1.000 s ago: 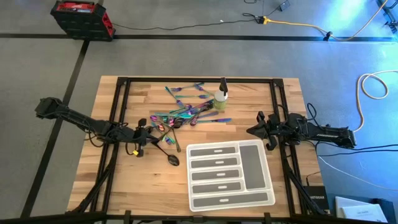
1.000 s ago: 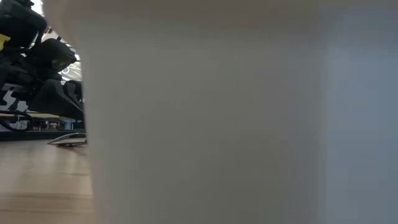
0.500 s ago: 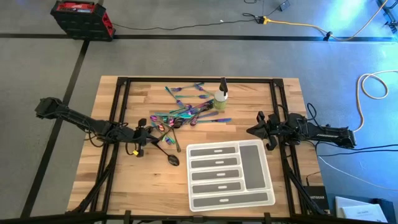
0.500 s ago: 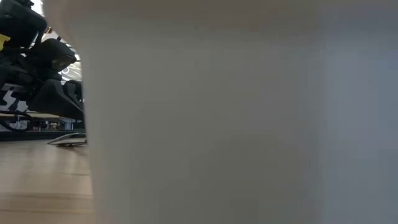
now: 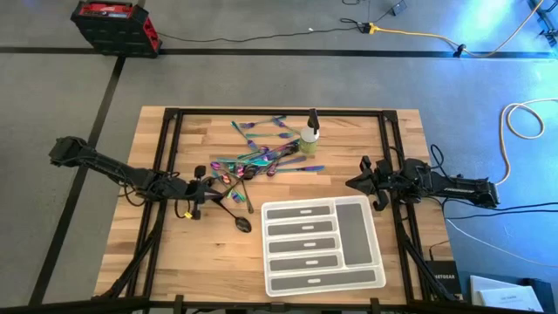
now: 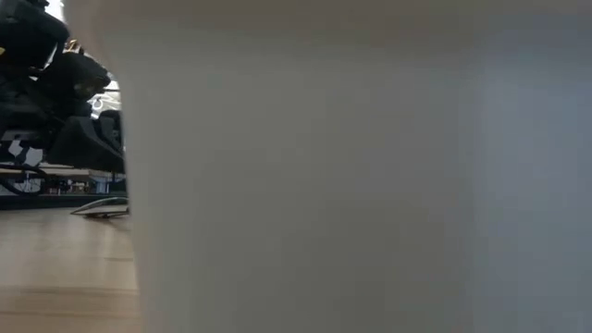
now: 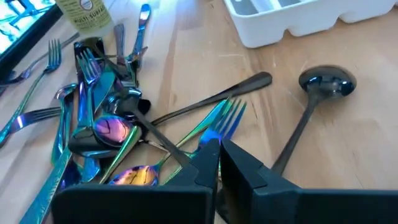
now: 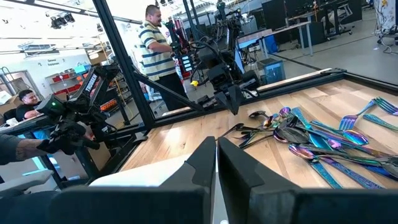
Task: Sort silverware
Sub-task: Move the white spray bottle to the top left of the table
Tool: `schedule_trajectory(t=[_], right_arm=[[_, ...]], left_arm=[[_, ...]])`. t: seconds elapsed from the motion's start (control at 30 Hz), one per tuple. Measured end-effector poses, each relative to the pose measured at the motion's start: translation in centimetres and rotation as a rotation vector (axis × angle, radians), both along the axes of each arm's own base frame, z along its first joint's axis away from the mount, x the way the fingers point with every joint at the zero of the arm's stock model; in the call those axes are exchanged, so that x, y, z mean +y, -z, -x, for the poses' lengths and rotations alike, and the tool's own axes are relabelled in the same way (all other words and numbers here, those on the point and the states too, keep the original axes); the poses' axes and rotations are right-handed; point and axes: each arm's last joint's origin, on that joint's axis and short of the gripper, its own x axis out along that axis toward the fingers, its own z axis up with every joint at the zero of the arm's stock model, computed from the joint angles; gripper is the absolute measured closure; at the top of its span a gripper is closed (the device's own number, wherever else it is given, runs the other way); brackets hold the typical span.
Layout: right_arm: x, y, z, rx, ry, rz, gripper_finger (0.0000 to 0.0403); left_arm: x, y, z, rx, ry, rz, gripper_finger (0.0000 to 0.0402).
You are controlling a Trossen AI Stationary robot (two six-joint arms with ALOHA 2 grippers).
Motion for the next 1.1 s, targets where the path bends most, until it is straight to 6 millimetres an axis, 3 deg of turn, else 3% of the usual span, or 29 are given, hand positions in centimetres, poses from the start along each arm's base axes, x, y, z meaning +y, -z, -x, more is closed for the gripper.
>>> schedule_trajectory(t=[0.13,0.5,0.8,0.93,1.1], right_arm=[[0.0,-0.1,0.0,-0.013,0.000,0.001,0.0402],[-0.3,-0.3,0.0,-0.037,0.117,0.039,0.0402],[-0.3,-0.3,0.0,-0.036,0.112,-0.004,0.0402],[-0.3,-0.3,0.0,-0.037,0.114,0.006,0.0402],[-0.3,-0.5,0.0,-0.054,0.125,0.041,0.0402]], left_arm=[[-0.2,-0.8,-0.4,-0.074,0.075,-0.097,0.0402],[-0.4,-6.1,-1.1,-0.646,0.050,0.238,0.0402],[-0.4,-6.3,-1.1,-0.675,0.007,0.428,0.0402],[0.5,-7.1,-1.6,-0.713,-0.170,0.367,0.0402],[1.5,-9.9,-4.2,-0.617,-0.281,0.243,0.0396]])
